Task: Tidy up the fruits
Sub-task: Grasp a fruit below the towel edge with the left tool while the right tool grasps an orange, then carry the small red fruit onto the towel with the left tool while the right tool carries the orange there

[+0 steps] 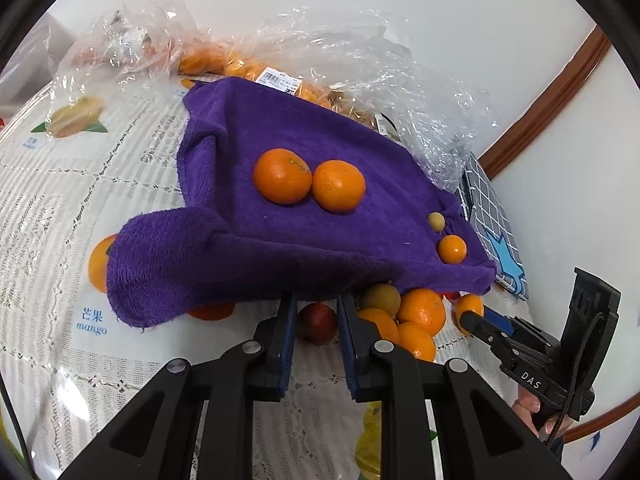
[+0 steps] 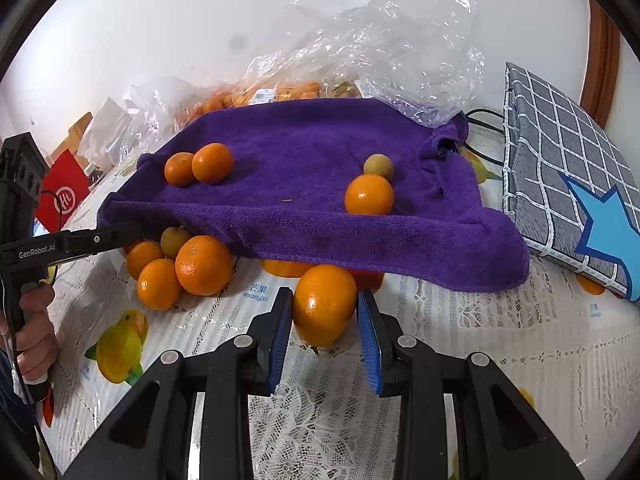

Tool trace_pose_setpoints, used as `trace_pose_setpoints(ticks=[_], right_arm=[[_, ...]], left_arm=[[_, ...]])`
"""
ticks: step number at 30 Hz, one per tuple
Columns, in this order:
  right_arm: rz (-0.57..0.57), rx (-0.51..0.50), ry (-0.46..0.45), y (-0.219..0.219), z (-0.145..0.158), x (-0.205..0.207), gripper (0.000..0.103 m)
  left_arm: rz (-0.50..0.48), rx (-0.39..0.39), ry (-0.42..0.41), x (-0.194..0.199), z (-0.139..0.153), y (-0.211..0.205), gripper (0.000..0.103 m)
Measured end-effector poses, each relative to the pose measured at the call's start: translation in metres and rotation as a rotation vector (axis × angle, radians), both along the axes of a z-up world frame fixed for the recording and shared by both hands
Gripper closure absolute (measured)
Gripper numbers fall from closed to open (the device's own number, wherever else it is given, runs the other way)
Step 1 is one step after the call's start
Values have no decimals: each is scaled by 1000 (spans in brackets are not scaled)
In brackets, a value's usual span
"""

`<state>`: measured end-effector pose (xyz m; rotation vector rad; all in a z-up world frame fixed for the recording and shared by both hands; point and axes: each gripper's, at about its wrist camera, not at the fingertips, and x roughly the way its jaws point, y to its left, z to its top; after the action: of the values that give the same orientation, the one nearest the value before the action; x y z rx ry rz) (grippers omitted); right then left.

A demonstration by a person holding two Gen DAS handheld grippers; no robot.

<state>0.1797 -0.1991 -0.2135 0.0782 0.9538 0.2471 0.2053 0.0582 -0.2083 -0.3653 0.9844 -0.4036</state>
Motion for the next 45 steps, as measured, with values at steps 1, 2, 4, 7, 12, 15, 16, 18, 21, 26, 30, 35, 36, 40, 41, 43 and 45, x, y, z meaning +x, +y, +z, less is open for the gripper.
trace_pose_setpoints(ticks=[1,2,4,7,12,15,16,18,21,26,30,35,36,40,41,43,45], right_arm=[[0,0,0,0,0,0,71],[0,1,1,0,0,0,71],[-1,3,1,0,0,0,71],[-2,6,2,0,-1,0,71],[-3,10,2,0,-1,0,71],[-10,12,-2,-1,-1,0,71],[-12,13,-2,-1,-1,0,71],[-18,15,1,-2,-1,0,71],[-17,10,5,-1,-2,1,70],[-10,-3,33,2,-6,5,70],[-10,10,19,0,-5,2,71],[-5,29,-27,-3,2,-4,71],[-1,27,-38,-2,3,-6,71],[3,62,-69,-8,12,-12,71],[2,80,-73,-11,14,-14,71],[-1,103,-84,-14,20,-16,71],[-4,121,-105,-19,29,-17,71]], left_arm=[[-5,2,1,0,0,-1,82],[-13,3,8,0,-1,-2,81],[-30,8,23,1,-3,-6,79],[-32,25,14,0,-3,-9,79],[32,55,-29,-3,2,-1,80],[87,70,-47,-4,6,10,80],[93,76,-41,-4,6,11,80],[91,84,-25,-2,3,10,80],[82,128,-21,-1,1,4,79],[62,200,-43,-2,1,-7,78],[66,207,-60,-4,2,-6,79],[67,174,-105,-12,10,1,79],[66,167,-120,-14,12,2,79],[74,142,-166,-25,22,7,79],[77,133,-175,-27,24,9,79],[78,117,-192,-29,29,12,79],[82,119,-206,-28,34,13,79]])
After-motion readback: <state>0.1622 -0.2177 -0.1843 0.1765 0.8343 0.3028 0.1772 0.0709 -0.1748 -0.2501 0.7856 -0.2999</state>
